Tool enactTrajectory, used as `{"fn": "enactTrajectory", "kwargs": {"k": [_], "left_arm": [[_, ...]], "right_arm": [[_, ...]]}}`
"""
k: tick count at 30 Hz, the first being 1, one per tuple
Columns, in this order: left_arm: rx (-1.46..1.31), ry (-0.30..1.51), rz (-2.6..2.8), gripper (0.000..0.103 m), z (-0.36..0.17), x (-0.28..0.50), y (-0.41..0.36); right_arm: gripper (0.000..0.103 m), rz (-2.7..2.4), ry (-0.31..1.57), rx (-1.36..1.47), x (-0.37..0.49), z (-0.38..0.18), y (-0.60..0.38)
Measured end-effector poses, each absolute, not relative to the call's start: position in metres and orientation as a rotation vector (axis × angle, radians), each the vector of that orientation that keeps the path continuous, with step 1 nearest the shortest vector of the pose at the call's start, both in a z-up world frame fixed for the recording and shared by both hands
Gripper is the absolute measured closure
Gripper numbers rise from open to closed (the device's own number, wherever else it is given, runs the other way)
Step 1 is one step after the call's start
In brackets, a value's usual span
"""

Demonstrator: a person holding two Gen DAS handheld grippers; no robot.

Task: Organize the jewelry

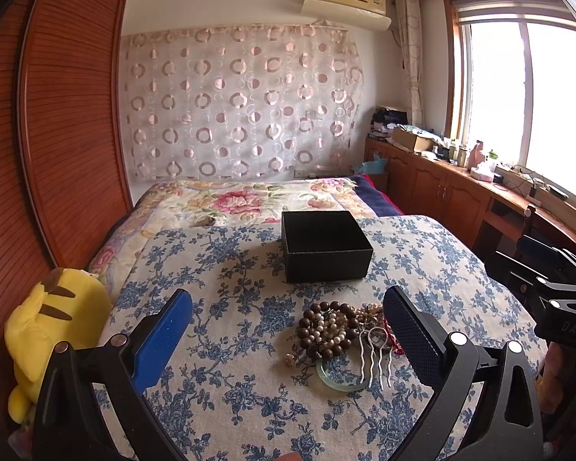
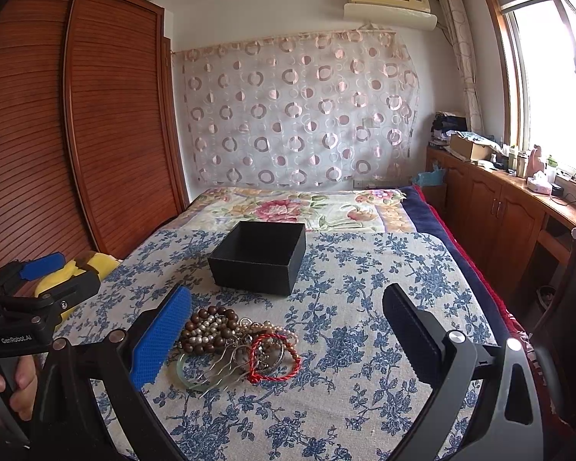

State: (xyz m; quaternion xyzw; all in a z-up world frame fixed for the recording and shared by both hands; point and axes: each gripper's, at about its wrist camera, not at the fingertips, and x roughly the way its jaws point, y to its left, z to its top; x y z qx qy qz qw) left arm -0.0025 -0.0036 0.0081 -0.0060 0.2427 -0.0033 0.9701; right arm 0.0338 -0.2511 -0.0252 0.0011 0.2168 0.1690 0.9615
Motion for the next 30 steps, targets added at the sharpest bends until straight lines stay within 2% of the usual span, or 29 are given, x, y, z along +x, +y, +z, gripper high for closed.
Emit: {"fn": "enactTrajectory", "kwargs": {"k": [30], "left_arm": [[-0.014, 0.478, -0.021, 0.006, 0.0122, -0.007, -0.0097]], "right_arm": [[0.002, 0.345, 0.432, 0.002, 0.0335, -0.0252, -0.2494]]}}
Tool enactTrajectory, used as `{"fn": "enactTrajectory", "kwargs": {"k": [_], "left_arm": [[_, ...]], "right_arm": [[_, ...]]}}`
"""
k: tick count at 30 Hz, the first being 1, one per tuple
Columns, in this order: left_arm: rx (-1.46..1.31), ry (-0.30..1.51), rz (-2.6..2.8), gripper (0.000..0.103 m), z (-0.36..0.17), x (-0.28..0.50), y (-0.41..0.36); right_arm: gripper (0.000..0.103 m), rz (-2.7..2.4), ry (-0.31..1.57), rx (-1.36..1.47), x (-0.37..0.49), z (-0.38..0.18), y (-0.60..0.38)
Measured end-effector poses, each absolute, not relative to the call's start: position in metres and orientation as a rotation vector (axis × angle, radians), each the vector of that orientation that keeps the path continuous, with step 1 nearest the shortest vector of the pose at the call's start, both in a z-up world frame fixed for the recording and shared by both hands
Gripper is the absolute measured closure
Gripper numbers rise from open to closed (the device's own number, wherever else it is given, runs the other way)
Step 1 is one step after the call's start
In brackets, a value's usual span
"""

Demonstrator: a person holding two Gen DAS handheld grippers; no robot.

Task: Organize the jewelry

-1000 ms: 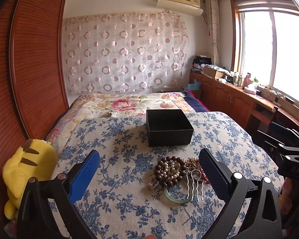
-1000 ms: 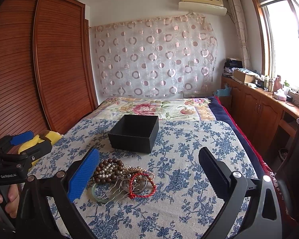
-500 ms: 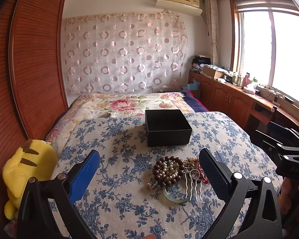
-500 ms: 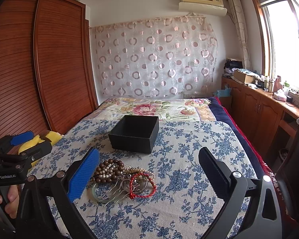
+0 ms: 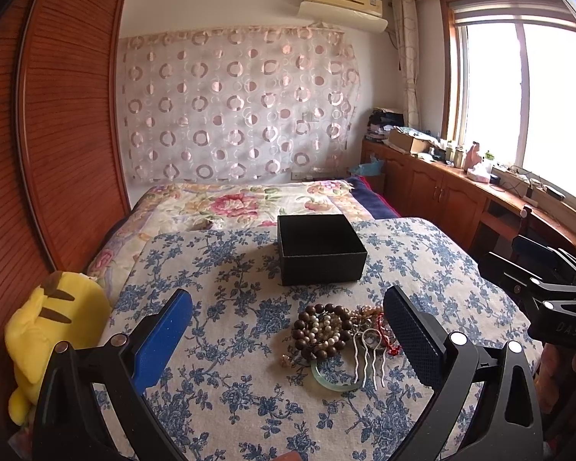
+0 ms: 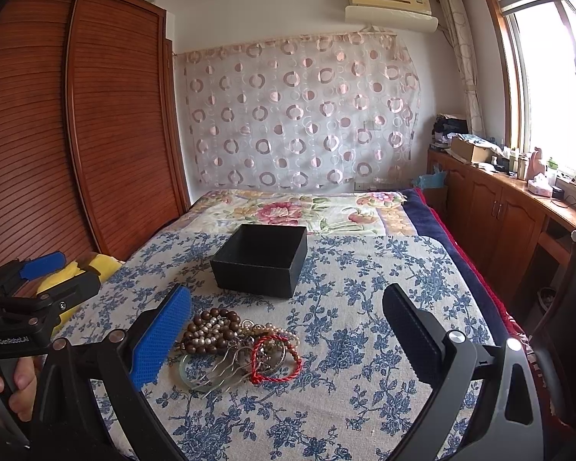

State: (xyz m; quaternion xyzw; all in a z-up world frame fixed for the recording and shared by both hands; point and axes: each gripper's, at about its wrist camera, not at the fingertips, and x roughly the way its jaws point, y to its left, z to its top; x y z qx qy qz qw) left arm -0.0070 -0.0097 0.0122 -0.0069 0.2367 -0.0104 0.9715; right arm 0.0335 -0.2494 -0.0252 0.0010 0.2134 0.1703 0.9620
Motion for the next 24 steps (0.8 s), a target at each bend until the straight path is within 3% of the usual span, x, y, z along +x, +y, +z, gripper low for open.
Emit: {"fn": "enactTrajectory", "kwargs": {"k": [12, 24], "left_arm": [[-0.012, 0.505, -0.03, 0.006, 0.009, -0.002, -0.004], [0.003, 0.594, -0.102, 0.006, -0.022, 0.027, 0.012]], "right_arm": [[0.002, 0.364, 0.453, 0.002, 0.031, -0.014, -0.244], [0.003, 0.388, 0.505, 0.0, 0.052, -0.053, -0.26]]}}
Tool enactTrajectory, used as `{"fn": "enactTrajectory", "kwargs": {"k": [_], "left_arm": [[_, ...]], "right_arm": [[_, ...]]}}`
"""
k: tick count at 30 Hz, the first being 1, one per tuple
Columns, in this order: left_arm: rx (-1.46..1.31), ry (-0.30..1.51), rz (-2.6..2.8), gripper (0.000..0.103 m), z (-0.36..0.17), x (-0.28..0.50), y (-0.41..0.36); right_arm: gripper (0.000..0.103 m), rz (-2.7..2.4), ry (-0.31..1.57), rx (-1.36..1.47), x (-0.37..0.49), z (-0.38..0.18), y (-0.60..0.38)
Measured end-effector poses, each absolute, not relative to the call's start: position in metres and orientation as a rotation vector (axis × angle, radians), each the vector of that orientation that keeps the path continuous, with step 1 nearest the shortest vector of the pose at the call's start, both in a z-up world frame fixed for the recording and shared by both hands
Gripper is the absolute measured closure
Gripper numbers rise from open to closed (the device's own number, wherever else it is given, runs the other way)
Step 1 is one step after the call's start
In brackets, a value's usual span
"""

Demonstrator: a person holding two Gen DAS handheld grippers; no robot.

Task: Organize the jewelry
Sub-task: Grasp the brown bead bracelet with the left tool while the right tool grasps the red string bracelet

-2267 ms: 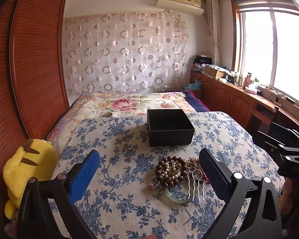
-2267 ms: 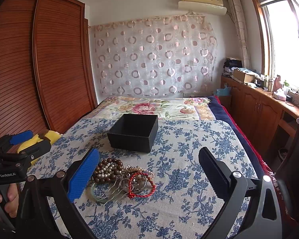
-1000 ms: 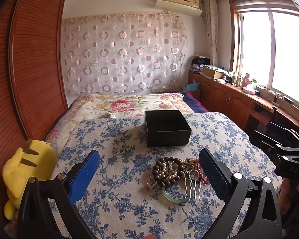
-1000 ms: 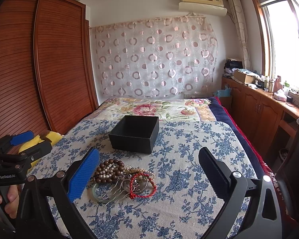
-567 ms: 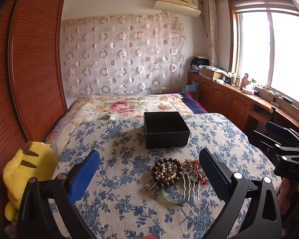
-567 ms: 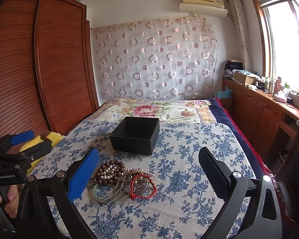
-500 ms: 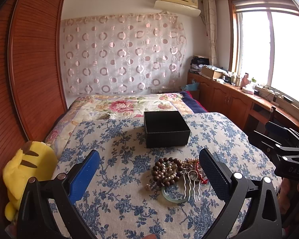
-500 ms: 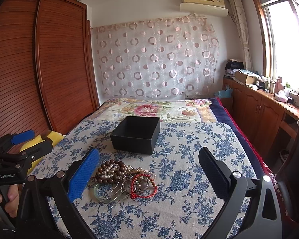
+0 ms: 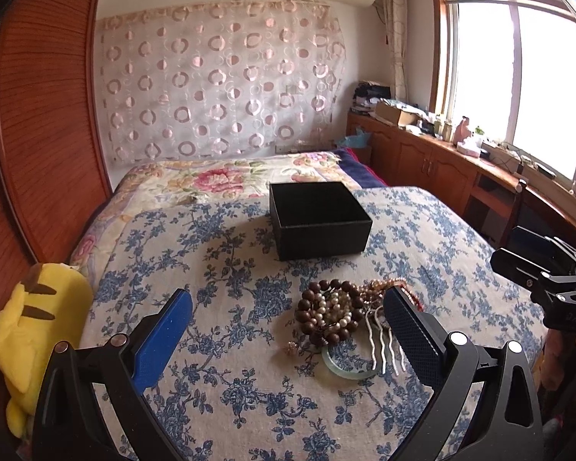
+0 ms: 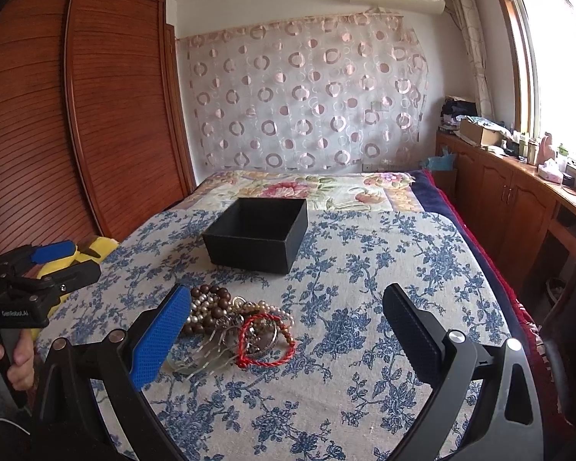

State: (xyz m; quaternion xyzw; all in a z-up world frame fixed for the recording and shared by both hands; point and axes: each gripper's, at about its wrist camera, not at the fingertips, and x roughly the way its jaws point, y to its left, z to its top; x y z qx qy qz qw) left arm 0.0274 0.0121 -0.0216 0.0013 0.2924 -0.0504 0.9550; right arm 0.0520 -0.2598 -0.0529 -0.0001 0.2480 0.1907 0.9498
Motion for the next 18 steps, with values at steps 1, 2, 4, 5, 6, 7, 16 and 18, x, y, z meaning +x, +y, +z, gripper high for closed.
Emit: {"fn": "enactTrajectory", "kwargs": {"k": [1, 2, 4, 5, 6, 7, 16, 18], "left_arm": [[0.004, 0.608, -0.106, 0.006, -0.026, 0.032, 0.012], [0.004, 0.625, -0.111, 0.006, -0.031, 0.036, 0.013], [0.001, 0.658, -0.133, 0.006, -0.041, 0.045, 0.014], [-0.002, 0.672, -0.142, 0.006, -0.045, 0.048, 0.014], [-0.003, 0.687, -0.152, 0.006, -0.051, 0.052, 0.014], [-0.003, 0.694, -0.158, 0.006, -0.054, 0.054, 0.013], [-0.038, 0.801, -0.237, 0.029, -0.08, 0.092, 0.004], [-0.041, 0.805, -0.249, 0.032, -0.08, 0.101, 0.001]], "right_arm": [[0.006, 0.39, 0.51, -0.002, 0.054, -0.057, -0.26], [0.009, 0.399, 0.525, -0.002, 0.057, -0.063, -0.26], [0.011, 0.411, 0.546, 0.007, 0.062, -0.072, -0.261], [0.014, 0.419, 0.558, 0.009, 0.063, -0.078, -0.26], [0.016, 0.424, 0.57, 0.008, 0.064, -0.083, -0.26], [0.018, 0.428, 0.581, 0.005, 0.064, -0.088, -0.259], [0.029, 0.439, 0.662, -0.039, 0.072, -0.123, -0.252], [0.029, 0.437, 0.675, -0.044, 0.073, -0.127, -0.251]]}}
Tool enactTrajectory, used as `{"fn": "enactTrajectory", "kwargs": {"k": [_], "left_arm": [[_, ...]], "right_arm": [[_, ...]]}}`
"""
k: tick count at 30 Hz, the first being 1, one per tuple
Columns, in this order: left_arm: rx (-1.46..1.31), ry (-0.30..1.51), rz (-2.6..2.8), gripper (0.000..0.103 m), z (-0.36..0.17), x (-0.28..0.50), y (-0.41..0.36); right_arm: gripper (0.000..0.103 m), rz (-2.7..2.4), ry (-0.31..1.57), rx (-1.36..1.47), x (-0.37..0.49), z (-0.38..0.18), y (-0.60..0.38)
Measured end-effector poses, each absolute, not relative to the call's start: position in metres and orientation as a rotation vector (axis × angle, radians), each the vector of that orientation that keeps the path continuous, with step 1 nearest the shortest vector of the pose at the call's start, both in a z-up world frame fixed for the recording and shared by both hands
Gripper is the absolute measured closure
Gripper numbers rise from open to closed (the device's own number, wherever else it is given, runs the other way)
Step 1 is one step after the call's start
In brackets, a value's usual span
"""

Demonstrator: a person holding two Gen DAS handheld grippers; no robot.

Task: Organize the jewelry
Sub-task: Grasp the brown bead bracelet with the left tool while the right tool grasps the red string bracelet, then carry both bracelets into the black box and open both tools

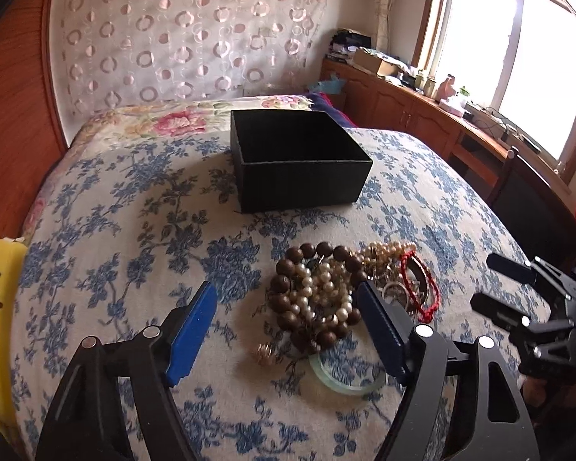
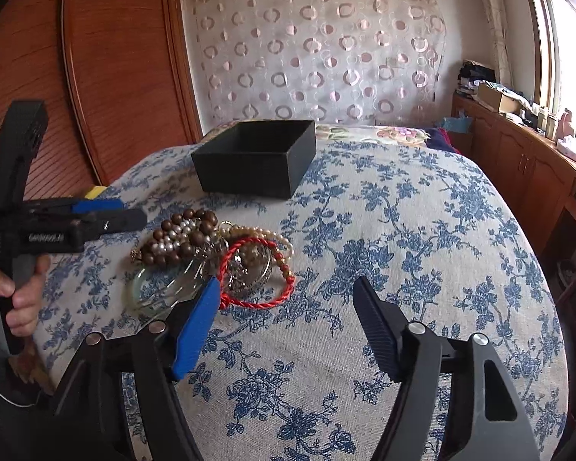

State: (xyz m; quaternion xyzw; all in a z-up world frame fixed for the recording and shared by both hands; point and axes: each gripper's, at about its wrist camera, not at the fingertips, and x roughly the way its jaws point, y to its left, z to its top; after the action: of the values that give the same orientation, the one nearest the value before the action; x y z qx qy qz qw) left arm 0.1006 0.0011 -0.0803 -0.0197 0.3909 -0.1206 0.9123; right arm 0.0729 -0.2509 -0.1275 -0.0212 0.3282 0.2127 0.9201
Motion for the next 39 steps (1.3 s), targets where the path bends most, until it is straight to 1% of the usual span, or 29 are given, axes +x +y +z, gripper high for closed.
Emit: {"fn": "enactTrajectory", "kwargs": {"k": [1, 3, 7, 9, 13, 14, 15, 17, 18, 19, 25, 26, 31, 39], "left_arm": [[-0.045, 0.814, -0.259, 0.034, -0.082, 0.105, 0.0], [-0.055, 0.838, -0.277, 0.043, -0.085, 0.114, -0.003], [-0.09, 0.881, -0.302, 0.053, -0.094, 0.128, -0.003], [-0.114, 0.902, -0.31, 0.061, -0.099, 0.134, -0.001], [-0.176, 0.942, -0.311, 0.069, -0.109, 0.141, 0.006], [-0.18, 0.952, -0.314, 0.075, -0.11, 0.142, 0.007], [-0.183, 0.954, -0.32, 0.079, -0.11, 0.142, 0.008], [-0.18, 0.948, -0.322, 0.085, -0.108, 0.14, 0.008], [-0.173, 0.942, -0.322, 0.09, -0.107, 0.139, 0.007], [-0.167, 0.935, -0.321, 0.091, -0.104, 0.137, 0.007], [-0.143, 0.841, -0.287, 0.091, -0.082, 0.116, 0.013], [-0.141, 0.83, -0.282, 0.091, -0.078, 0.115, 0.014], [-0.114, 0.762, -0.263, 0.091, -0.057, 0.098, 0.014], [-0.085, 0.71, -0.249, 0.091, -0.043, 0.086, 0.012]], "right_arm": [[0.029, 0.438, 0.679, -0.045, 0.073, -0.129, -0.251], [0.029, 0.441, 0.688, -0.051, 0.074, -0.131, -0.25], [0.029, 0.465, 0.697, -0.066, 0.076, -0.132, -0.248], [0.03, 0.472, 0.695, -0.08, 0.076, -0.131, -0.246], [0.032, 0.479, 0.698, -0.092, 0.078, -0.132, -0.245], [0.033, 0.482, 0.702, -0.091, 0.079, -0.132, -0.245], [0.034, 0.486, 0.707, -0.092, 0.079, -0.133, -0.245], [0.04, 0.5, 0.718, -0.094, 0.081, -0.134, -0.243], [0.044, 0.509, 0.722, -0.1, 0.082, -0.135, -0.242], [0.051, 0.514, 0.726, -0.106, 0.083, -0.135, -0.24], [0.062, 0.526, 0.735, -0.138, 0.092, -0.132, -0.238], [0.066, 0.528, 0.741, -0.135, 0.095, -0.131, -0.239], [0.078, 0.541, 0.771, -0.148, 0.113, -0.131, -0.242], [0.083, 0.58, 0.846, -0.181, 0.131, -0.14, -0.231]]}}
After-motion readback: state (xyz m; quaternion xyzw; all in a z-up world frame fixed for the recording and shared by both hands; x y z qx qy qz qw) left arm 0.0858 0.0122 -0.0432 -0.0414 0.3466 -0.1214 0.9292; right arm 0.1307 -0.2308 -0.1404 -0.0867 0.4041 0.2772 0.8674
